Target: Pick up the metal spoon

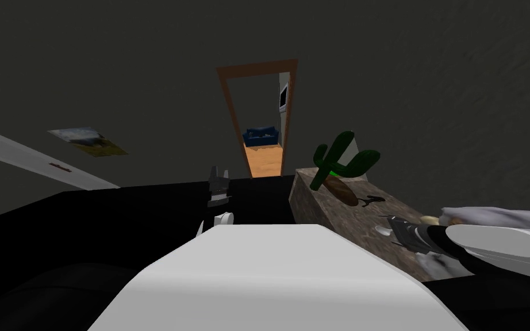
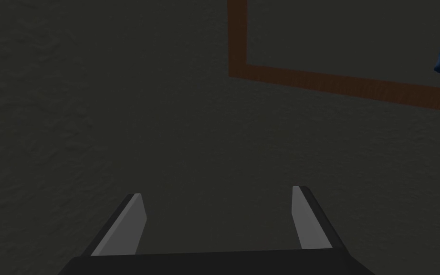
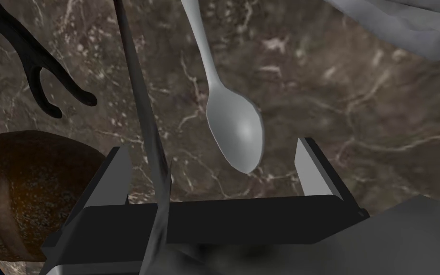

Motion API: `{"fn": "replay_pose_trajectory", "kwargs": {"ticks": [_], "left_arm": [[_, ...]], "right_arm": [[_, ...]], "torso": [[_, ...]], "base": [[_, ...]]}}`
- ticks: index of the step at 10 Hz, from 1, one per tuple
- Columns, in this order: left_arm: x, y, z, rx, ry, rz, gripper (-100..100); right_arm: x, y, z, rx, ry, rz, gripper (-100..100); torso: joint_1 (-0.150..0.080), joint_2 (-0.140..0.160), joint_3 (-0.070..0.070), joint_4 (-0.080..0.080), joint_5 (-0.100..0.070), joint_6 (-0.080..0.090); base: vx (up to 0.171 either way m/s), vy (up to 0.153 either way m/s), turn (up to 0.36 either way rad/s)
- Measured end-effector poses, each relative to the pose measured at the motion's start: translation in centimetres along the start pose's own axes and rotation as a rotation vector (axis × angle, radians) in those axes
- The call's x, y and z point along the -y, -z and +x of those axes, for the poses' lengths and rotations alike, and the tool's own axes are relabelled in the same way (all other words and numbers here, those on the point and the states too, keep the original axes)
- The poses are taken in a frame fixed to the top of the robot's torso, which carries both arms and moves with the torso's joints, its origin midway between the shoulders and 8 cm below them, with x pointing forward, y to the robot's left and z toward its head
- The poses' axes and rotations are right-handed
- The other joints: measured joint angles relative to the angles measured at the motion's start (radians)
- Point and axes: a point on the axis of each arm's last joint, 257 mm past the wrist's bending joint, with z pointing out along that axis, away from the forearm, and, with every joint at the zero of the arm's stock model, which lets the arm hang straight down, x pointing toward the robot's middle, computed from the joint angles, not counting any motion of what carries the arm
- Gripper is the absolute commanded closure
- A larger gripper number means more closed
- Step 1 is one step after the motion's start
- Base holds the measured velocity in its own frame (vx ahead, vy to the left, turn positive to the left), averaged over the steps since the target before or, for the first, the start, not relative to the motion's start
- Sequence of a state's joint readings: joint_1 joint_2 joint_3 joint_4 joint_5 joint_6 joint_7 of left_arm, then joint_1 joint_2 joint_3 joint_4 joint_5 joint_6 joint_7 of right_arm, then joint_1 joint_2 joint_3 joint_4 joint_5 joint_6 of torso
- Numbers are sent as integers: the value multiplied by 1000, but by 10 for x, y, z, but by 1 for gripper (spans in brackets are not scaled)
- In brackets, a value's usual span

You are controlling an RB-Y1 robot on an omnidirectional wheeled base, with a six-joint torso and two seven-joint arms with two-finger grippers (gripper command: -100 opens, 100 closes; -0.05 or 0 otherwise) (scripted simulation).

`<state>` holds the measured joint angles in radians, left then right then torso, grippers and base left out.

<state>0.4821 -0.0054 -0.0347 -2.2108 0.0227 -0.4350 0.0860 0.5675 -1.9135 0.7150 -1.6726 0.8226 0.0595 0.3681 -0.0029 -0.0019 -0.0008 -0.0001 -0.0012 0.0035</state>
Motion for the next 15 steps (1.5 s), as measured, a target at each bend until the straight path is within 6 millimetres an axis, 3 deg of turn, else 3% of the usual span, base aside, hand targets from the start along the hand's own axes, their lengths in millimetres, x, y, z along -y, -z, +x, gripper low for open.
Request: {"fn": "replay_pose_trajectory", "kwargs": {"ticks": [4, 8, 10, 15], "left_arm": [[0, 0, 0, 0, 0, 0, 0], [0, 0, 0, 0, 0, 0, 0], [0, 0, 0, 0, 0, 0, 0], [0, 0, 0, 0, 0, 0, 0]], "right_arm": [[-24, 6, 7, -8, 32, -70, -100], [-25, 6, 8, -9, 35, -73, -100], [-37, 8, 12, -16, 41, -107, -100], [-32, 9, 12, -16, 63, -99, -100]], "torso": [[-8, -4, -2, 0, 6, -1], [-9, 1, 1, 2, 11, 1], [-14, -1, 0, 2, 14, 0], [-15, 2, 3, 4, 22, 2]], "base": [[38, -41, 36], [4, -2, 12], [29, -36, 14], [8, -12, 13]]}}
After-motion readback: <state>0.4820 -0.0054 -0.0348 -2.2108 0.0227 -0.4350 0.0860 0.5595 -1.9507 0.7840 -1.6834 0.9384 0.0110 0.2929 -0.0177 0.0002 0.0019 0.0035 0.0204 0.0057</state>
